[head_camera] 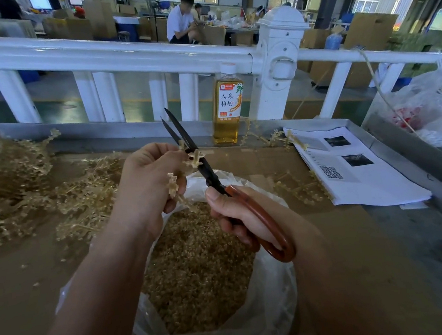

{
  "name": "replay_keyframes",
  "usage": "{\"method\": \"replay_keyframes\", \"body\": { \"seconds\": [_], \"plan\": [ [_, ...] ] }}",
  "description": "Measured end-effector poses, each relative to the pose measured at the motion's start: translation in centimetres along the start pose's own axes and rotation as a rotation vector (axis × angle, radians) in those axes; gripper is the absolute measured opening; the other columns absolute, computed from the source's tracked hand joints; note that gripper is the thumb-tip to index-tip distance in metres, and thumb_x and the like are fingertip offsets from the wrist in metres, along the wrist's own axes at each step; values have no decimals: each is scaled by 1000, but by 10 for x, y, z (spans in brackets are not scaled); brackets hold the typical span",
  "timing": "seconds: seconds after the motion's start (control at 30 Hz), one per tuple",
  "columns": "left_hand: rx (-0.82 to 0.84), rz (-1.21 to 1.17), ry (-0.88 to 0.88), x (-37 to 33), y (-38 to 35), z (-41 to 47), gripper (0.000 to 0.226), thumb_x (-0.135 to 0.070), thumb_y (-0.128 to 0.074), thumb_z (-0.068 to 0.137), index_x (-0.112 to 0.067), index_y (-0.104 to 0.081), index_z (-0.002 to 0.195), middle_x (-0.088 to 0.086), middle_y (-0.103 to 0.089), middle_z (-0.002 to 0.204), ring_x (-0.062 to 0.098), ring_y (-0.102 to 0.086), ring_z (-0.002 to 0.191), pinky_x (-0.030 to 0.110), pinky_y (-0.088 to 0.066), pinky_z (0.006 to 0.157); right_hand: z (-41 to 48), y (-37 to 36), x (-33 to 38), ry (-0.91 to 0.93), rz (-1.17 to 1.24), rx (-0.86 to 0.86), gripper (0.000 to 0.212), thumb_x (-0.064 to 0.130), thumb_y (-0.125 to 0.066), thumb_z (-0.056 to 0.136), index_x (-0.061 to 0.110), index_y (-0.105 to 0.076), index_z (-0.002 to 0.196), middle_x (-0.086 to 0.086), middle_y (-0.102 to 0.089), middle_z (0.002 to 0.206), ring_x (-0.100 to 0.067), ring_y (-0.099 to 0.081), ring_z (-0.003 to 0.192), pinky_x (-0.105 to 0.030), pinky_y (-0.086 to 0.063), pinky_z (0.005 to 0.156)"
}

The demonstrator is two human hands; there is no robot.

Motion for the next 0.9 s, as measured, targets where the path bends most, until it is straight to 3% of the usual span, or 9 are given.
{"method": "replay_keyframes", "body": {
  "seconds": [0.17,0.37,0.6,0.9],
  "plan": [
    [39,-1,-4,1,-3,-1,19,-1,-46,88,-12,-48,72,-4,-44,37,5,-37,30,10,-22,32,1,-2,-1,33,22,-16,40,72,-37,65,35,-49,75,8,-54,62,-3,-43,42,-18,-37,44],
    [66,27,-18,3,-4,-1,19,-2,-46,89,-12,-48,73,-4,-45,37,5,-37,30,11,-21,33,3,-3,-4,48,60,-42,42,72,-39,65,33,-53,72,12,-56,52,-2,-44,39,-15,-37,40],
    [92,54,-11,4,-4,-1,16,-7,-48,91,-12,-51,75,-5,-47,38,4,-39,31,11,-22,33,0,-3,-4,41,54,-48,43,72,-39,64,34,-54,73,9,-56,60,-5,-45,45,-20,-38,47],
    [85,75,-26,5,-3,-1,18,-8,-48,91,-14,-50,74,-4,-48,38,5,-40,34,13,-24,33,1,-6,-3,67,74,-47,45,68,-37,70,24,-46,72,4,-38,54,-13,-33,45,-27,-31,47]
  ]
}}
Point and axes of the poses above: each hand's wrist, its own z-axis towards the middle knuckle, its own y-axis out of the back of the hand, x = y × z, the point moved 1 cm from there along z, towards the middle knuckle
